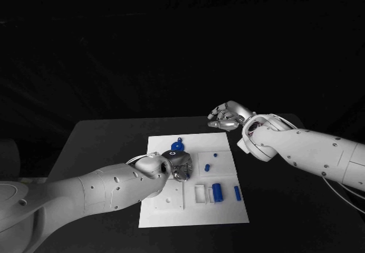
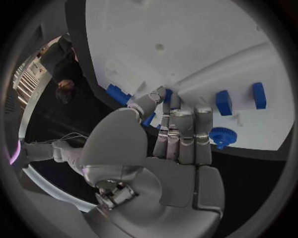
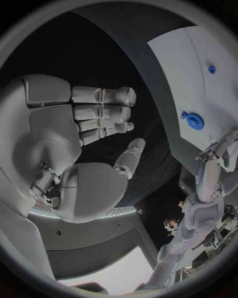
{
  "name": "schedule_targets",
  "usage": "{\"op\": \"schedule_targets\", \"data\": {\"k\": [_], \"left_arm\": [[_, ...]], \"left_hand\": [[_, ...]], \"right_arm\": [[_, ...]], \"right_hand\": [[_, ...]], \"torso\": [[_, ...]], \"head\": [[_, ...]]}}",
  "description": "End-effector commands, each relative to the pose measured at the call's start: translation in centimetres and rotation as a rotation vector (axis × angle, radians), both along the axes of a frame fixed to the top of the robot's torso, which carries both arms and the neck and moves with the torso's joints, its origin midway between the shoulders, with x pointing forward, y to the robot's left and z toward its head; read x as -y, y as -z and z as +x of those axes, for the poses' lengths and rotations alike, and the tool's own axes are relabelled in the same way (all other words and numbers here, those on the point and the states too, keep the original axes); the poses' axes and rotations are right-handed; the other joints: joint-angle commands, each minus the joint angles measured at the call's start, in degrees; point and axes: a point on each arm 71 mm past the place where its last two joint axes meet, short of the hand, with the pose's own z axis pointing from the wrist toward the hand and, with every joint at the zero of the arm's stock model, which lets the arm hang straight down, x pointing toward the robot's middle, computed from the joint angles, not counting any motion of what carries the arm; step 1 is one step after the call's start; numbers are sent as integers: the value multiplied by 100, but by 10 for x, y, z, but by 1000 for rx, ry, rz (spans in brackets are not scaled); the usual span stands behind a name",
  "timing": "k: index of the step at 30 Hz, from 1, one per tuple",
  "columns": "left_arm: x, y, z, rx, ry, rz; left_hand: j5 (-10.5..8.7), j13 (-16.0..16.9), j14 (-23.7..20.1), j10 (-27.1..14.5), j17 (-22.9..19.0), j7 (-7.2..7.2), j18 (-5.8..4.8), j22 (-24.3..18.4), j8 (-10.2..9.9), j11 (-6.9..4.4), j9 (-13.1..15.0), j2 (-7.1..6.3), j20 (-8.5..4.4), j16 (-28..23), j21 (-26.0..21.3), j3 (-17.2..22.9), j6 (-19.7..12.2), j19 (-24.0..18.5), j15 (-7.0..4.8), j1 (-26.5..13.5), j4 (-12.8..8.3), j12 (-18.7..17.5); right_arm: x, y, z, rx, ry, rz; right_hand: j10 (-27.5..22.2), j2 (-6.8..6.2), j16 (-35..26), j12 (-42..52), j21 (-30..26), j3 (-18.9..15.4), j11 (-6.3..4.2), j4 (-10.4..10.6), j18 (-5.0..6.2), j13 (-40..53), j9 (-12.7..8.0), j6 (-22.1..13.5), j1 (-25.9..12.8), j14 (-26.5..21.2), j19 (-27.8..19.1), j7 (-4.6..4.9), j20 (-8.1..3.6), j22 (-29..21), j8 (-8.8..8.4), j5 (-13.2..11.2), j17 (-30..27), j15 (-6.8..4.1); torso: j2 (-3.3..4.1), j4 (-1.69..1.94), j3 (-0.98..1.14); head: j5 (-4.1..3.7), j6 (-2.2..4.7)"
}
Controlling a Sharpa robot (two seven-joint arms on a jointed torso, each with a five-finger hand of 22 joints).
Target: Assemble the parts on the task board
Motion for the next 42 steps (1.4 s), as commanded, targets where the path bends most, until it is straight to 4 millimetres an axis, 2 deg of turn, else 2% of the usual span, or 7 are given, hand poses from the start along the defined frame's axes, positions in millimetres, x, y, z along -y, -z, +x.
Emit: {"op": "schedule_targets", "data": {"k": [1,7,17,25,31,42], "left_arm": [[-1,-6,2,-42,-38,-27],[-6,-25,8,-44,-79,-98],[-41,-64,23,-54,-138,-191],[-72,-64,32,-43,-191,-185],[-95,-63,42,-24,-236,-186],[-97,-54,54,-24,-247,-164]], "left_hand": [[12,23,39,40,-7,6,595,44,26,-2,6,28,-23,27,28,50,37,23,-1,-11,1,24],[13,24,40,44,-7,5,595,44,27,-3,6,26,-25,28,28,52,39,24,-2,-12,1,24],[22,25,44,58,-9,2,594,43,30,-7,5,27,-33,29,28,60,45,28,-7,-19,3,23],[31,25,43,59,-11,2,592,43,29,-9,3,26,-37,29,26,68,44,25,-8,-18,-1,19],[34,25,43,64,-12,1,591,43,30,-10,3,28,-39,29,25,72,46,24,-9,-18,-2,18],[37,26,42,71,-13,0,589,43,32,-11,2,33,-43,28,23,79,49,21,-11,-20,-4,17]], "right_arm": [[-1,0,0,-2,-15,-8],[-1,0,0,-4,-14,-9],[2,0,1,-2,-9,-15],[4,-1,1,-2,-6,-15],[4,-1,0,-3,-7,-15],[2,-1,0,-3,-12,-14]], "right_hand": [[16,32,6,-7,-37,-8,-18,-31,395,-10,10,7,-13,-33,0,31,7,9,39,37,-6,-16],[16,33,7,-6,-38,-8,-19,-32,395,-12,10,9,-12,-34,0,30,7,10,40,38,-7,-17],[16,35,8,-4,-40,-6,-21,-34,395,-16,12,11,-9,-34,1,29,6,12,42,39,-9,-19],[16,36,9,-3,-41,-5,-22,-37,395,-19,13,12,-5,-35,1,27,6,13,43,40,-11,-20],[16,38,11,-2,-43,-3,-23,-38,395,-22,13,13,-4,-35,2,27,6,14,44,41,-12,-21],[17,41,12,0,-44,-2,-24,-40,395,-26,14,13,-1,-36,3,26,5,16,45,42,-14,-22]], "torso": [[3,1,-2],[1,-1,0],[-2,15,5],[1,4,-4],[2,11,-8],[7,-3,-7]], "head": [[11,30],[27,57],[34,84],[36,94],[31,101],[54,91]]}}
